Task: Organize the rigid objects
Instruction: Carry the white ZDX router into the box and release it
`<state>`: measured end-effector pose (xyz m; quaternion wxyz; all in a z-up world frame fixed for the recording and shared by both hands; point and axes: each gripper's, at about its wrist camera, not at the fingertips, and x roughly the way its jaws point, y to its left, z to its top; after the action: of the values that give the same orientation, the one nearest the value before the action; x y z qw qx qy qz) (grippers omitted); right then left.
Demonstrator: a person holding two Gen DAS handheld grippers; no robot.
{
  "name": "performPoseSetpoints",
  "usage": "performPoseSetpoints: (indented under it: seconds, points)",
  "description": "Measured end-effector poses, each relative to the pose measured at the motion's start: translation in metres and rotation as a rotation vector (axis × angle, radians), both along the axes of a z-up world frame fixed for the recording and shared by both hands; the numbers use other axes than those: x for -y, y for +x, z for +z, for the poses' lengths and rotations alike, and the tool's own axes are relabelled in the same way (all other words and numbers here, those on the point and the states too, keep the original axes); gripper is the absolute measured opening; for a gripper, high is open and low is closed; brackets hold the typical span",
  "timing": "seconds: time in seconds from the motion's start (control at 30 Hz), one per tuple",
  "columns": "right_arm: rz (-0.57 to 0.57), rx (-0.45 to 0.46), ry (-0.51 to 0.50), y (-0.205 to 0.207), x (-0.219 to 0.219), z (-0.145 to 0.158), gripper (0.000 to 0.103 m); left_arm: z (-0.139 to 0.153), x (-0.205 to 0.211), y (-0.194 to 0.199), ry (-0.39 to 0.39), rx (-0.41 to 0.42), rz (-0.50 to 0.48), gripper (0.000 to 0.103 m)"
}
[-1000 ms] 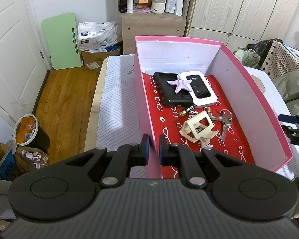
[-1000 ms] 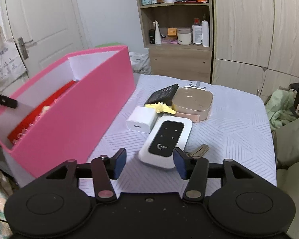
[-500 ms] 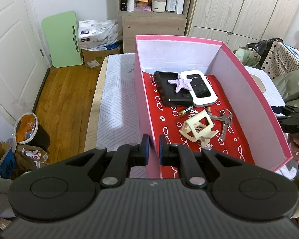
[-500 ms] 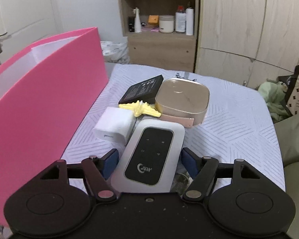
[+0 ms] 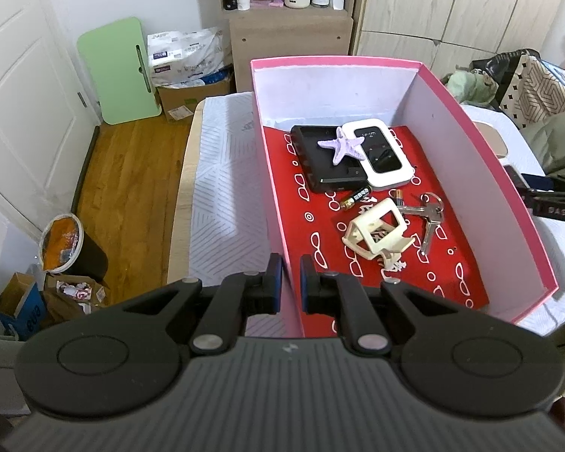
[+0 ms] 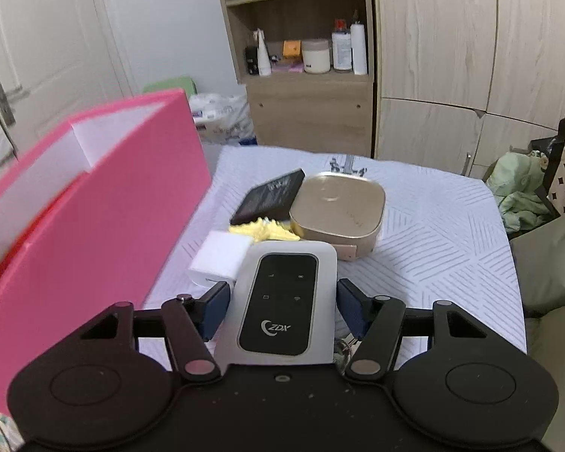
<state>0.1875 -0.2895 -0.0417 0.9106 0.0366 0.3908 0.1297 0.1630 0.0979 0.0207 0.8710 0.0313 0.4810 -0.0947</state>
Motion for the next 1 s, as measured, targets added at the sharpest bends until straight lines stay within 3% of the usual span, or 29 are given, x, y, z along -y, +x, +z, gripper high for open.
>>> performPoseSetpoints:
  seconds: [0.3,0.47,0.6,0.73,1.0]
  points:
    - [-0.005,-0.021,0.169,-0.008,0.011,0.025,0.067,0.003,-0.001,0.006,0.003,-0.046,-0.008,0.008]
    - [0.099,0.038,0.230,-0.021,-0.009,0.066,0.067,0.006,0.003,0.006,0.033,-0.055,-0.048,0.008]
    - [0.212,0.026,0.275,-0.020,-0.042,0.085,0.067,0.007,0.000,0.005,0.021,-0.046,-0.073,0.008]
    - [0.373,-0.043,0.300,-0.011,-0.085,0.090,0.067,0.006,-0.011,0.008,-0.036,-0.056,-0.080,0.008]
    - [0.533,-0.346,0.296,0.025,-0.150,0.055,0.067,0.004,-0.016,0.008,-0.074,-0.044,-0.107,0.009]
